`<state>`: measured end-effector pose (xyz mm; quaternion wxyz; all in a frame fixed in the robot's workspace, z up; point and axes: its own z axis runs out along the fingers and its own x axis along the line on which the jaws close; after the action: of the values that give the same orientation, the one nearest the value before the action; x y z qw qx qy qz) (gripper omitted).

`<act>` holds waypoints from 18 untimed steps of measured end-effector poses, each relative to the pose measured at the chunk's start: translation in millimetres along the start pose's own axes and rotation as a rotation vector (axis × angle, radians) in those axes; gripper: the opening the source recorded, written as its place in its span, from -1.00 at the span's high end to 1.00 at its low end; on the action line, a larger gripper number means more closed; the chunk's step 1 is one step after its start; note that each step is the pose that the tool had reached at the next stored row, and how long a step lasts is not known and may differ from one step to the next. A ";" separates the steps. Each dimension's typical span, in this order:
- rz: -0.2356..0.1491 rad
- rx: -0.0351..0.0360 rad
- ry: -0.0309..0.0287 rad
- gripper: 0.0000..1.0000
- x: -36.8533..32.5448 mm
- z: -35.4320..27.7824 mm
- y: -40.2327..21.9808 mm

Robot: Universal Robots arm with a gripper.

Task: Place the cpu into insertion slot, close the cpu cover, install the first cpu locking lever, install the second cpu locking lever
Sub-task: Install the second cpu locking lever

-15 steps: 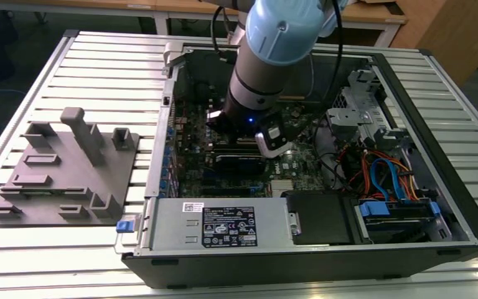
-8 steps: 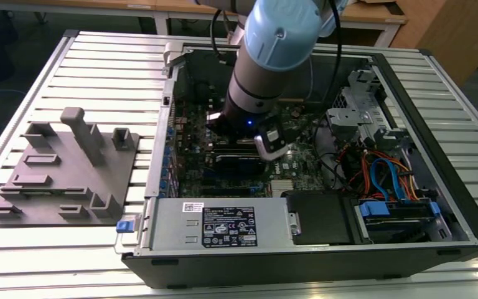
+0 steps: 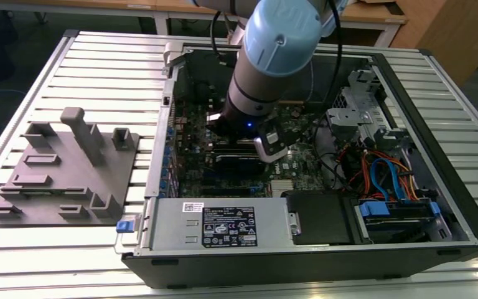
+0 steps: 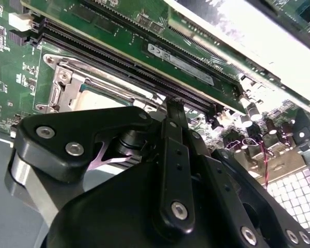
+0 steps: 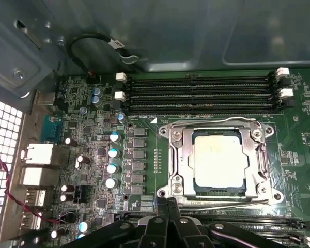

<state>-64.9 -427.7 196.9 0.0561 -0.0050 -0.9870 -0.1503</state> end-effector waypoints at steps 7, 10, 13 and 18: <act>-0.001 -0.0128 -0.0007 0.79 1.7 2.8 -0.9; -0.002 -0.0183 -0.0013 0.79 2.8 3.8 -1.1; -0.002 -0.0205 -0.0015 0.79 3.7 4.5 -1.3; -0.003 -0.0240 -0.0025 0.79 4.2 6.4 -1.9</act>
<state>-69.8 -427.6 190.7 0.0547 -0.0044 -0.9852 -0.1622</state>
